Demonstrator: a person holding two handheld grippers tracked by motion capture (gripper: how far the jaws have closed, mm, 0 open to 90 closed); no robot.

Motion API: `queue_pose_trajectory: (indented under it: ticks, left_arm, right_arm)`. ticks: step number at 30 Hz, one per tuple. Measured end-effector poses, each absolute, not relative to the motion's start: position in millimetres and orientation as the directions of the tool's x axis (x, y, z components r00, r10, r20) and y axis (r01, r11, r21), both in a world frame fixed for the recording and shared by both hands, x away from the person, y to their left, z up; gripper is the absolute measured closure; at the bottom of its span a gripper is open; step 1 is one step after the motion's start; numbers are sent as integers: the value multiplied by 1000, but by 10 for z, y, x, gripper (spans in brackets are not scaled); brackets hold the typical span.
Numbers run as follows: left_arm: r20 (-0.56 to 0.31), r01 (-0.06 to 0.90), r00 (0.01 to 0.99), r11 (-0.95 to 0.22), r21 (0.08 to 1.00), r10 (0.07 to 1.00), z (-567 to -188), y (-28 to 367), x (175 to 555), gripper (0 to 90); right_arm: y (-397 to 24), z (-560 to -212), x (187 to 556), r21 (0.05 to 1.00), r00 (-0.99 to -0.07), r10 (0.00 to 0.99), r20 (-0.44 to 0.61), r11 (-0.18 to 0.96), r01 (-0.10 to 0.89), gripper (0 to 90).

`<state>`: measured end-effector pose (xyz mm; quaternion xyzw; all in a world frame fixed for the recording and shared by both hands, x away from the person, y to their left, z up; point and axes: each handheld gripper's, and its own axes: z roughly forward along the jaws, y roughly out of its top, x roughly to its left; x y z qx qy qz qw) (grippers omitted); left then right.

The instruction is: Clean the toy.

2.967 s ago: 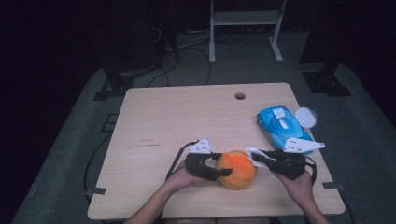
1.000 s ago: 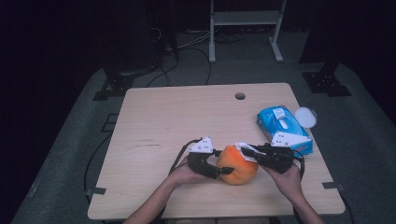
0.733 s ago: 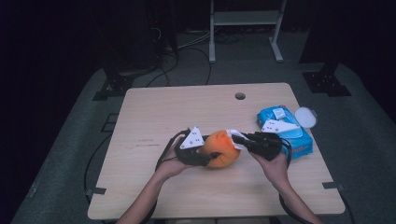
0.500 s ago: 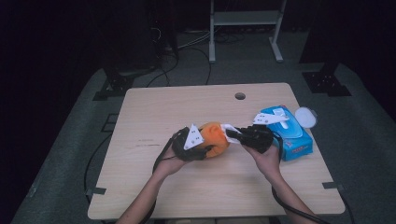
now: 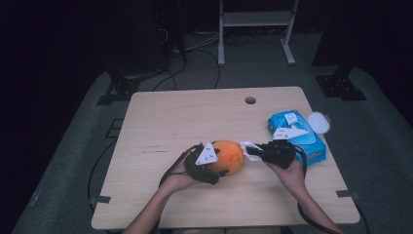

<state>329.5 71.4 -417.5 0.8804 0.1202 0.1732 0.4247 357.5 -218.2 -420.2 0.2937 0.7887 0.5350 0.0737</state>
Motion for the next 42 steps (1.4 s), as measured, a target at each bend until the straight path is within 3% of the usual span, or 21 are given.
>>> queue_pose_trajectory:
  ticks: [6, 25, 34, 42]
  left_arm:
    - [119, 113, 925, -563, 819, 360, -4189, 743, 3265, 249]
    - [3, 176, 944, -513, 840, 329, -4223, 863, 3198, 250]
    - [-32, 193, 950, -508, 840, 310, -4211, 906, 3170, 250]
    - [-50, 197, 955, -501, 843, 292, -4185, 932, 3126, 249]
  right_arm:
    - [-2436, -4233, 3431, 886, -817, 543, 196, 258, 384, 784]
    - [-2915, -4439, 3239, 855, -797, 570, 198, 297, 424, 763]
    - [-3032, -4521, 3225, 847, -783, 585, 213, 288, 446, 703]
    - [-3084, -4514, 3198, 856, -772, 600, 208, 270, 441, 577]
